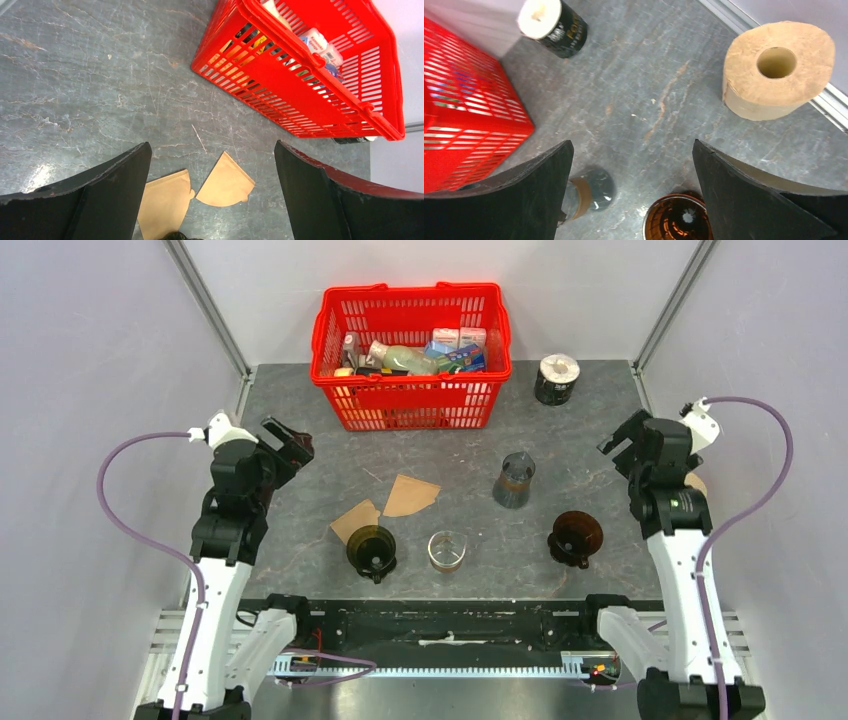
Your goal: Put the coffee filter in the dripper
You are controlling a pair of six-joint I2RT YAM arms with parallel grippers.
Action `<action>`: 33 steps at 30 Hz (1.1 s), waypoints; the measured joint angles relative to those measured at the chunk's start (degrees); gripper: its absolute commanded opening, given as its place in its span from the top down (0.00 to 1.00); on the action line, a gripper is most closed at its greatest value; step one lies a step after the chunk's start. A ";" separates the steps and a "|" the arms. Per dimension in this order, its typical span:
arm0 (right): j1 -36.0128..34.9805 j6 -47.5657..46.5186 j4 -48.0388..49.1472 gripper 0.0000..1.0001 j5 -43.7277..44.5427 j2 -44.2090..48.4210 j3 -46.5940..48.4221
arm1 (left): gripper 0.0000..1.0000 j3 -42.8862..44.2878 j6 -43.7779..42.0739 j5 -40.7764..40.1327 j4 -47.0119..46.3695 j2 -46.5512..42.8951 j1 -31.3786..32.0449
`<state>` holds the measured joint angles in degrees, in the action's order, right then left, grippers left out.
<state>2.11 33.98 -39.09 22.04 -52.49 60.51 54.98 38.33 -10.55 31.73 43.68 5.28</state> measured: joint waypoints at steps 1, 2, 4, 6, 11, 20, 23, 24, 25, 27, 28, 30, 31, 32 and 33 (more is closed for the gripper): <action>0.00 0.20 0.72 0.03 -0.50 1.29 -0.70 | 0.00 0.00 0.02 -0.09 0.00 -0.20 0.00; 0.00 0.42 1.97 0.03 -0.98 2.91 -1.60 | 0.00 0.00 0.02 -0.37 -0.02 -0.59 0.00; 0.00 0.55 4.02 0.03 -1.90 5.95 -3.32 | 0.00 0.00 0.02 -0.76 -0.09 -0.85 0.00; 0.00 0.50 6.60 0.03 -3.32 9.16 -5.75 | 0.00 0.00 0.02 -0.85 -0.15 -0.74 0.00; 0.00 0.48 9.79 0.03 -5.01 12.11 -8.85 | 0.00 -0.09 0.00 0.87 -1.64 0.83 0.00; 0.00 -0.66 11.39 0.03 -8.37 7.87 -9.07 | 0.00 -2.45 0.24 5.88 -9.60 2.91 0.00; 0.00 -0.94 10.58 0.03 -9.55 5.90 -9.07 | 0.00 -2.49 0.24 7.30 -11.13 5.14 0.00; 0.00 -1.01 10.10 0.03 -10.01 5.22 -9.07 | 0.00 -2.60 0.24 7.74 -11.61 5.75 0.00; 0.00 -1.01 9.64 0.03 -10.36 4.79 -9.07 | 0.00 -2.89 0.24 8.15 -12.26 6.16 0.00; 0.00 -1.01 8.09 0.03 -10.99 4.00 -9.03 | 0.00 -3.34 0.24 9.20 -13.38 6.51 0.00; 0.00 -1.01 7.17 0.03 -11.23 3.74 -8.92 | 0.00 -3.54 0.24 9.60 -13.86 6.54 0.00; 0.00 -1.01 3.87 0.03 -11.37 2.71 -8.02 | 0.00 -3.82 0.22 10.69 -15.19 6.58 0.00; 0.00 -0.98 2.14 0.03 -11.47 2.14 -7.45 | 0.00 -3.98 0.22 11.13 -16.04 6.64 0.00; 0.00 -0.96 0.00 0.03 -11.54 1.51 -6.71 | 0.00 -4.24 0.22 11.54 -17.05 6.64 0.00; 0.00 -0.98 -2.36 0.03 -11.76 0.90 -5.88 | 0.00 -4.79 0.22 12.22 -18.45 6.67 0.00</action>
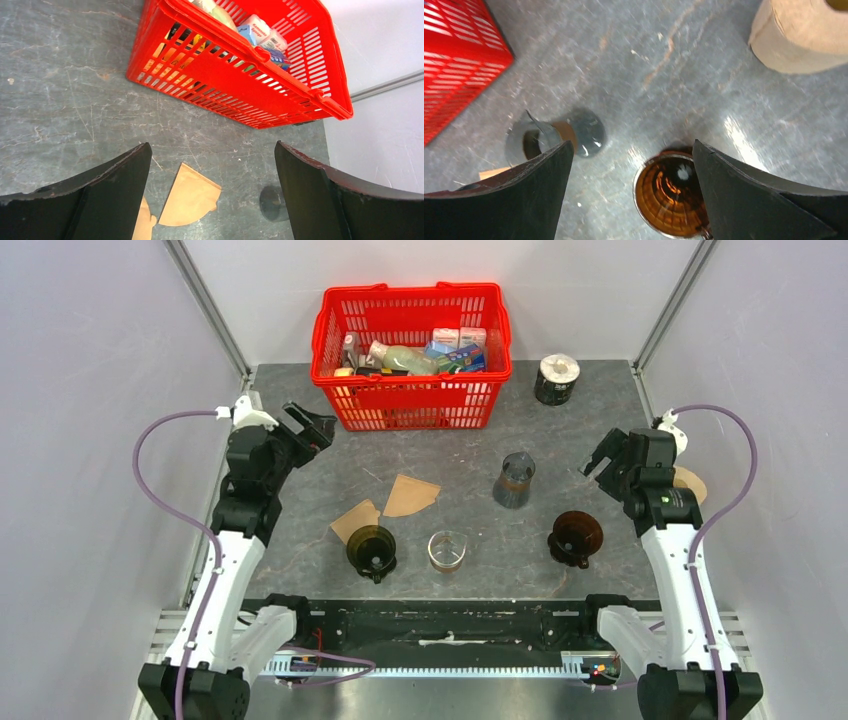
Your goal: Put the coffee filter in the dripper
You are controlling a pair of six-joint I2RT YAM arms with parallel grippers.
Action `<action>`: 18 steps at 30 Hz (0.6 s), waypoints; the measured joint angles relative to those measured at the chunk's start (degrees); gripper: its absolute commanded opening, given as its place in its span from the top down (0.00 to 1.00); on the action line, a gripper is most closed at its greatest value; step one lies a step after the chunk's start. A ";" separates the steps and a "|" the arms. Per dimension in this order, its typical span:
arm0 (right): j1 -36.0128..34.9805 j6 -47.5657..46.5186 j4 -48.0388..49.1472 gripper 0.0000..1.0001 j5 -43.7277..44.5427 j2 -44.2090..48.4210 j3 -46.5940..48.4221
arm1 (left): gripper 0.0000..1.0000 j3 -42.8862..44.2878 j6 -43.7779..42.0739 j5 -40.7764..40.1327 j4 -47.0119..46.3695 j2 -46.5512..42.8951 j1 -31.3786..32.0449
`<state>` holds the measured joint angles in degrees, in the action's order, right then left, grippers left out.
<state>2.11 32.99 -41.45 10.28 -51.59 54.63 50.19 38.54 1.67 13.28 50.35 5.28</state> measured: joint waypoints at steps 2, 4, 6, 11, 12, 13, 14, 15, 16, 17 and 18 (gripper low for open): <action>0.00 0.00 -3.43 0.03 -0.24 -0.85 1.01 | 0.00 -0.96 -0.02 0.55 -1.88 0.39 0.00; 0.00 0.00 -6.88 0.03 -0.39 -1.53 1.53 | 0.00 -1.53 -0.11 1.55 -3.02 1.57 0.00; 0.00 0.02 -10.32 0.03 -0.46 -2.05 1.55 | 0.00 -1.77 -0.46 2.51 -3.69 2.97 0.00; 0.00 0.44 -16.00 0.03 -0.50 -2.34 1.55 | 0.00 -3.17 -1.62 4.96 -5.42 4.26 0.07; 0.00 0.46 -16.55 0.03 -0.59 -2.29 1.55 | 0.00 -3.52 -1.95 5.22 -5.95 4.26 0.07; 0.00 0.48 -16.96 0.03 -0.63 -2.25 1.55 | 0.00 -3.72 -2.27 5.70 -6.27 4.26 0.07; 0.00 0.46 -17.22 0.03 -0.98 -2.19 1.55 | 0.00 -3.80 -2.62 6.10 -6.38 4.26 0.07; 0.00 0.44 -17.35 0.03 -1.33 -2.08 1.53 | 0.00 -3.85 -2.86 6.27 -6.58 4.26 0.07; 0.00 0.39 -17.35 0.03 -1.57 -2.01 1.53 | 0.00 -3.87 -3.13 6.47 -6.88 4.26 0.09; 0.00 0.33 -17.35 0.03 -1.92 -1.97 1.53 | 0.00 -3.89 -3.41 6.51 -7.15 4.26 0.11; 0.00 0.17 -17.35 0.03 -2.38 -1.95 1.53 | 0.00 -3.91 -3.61 6.51 -7.41 4.26 0.11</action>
<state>2.11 33.17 -58.81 7.90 -53.54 56.16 46.28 34.94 8.19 5.87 54.61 5.39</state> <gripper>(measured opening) 0.971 0.996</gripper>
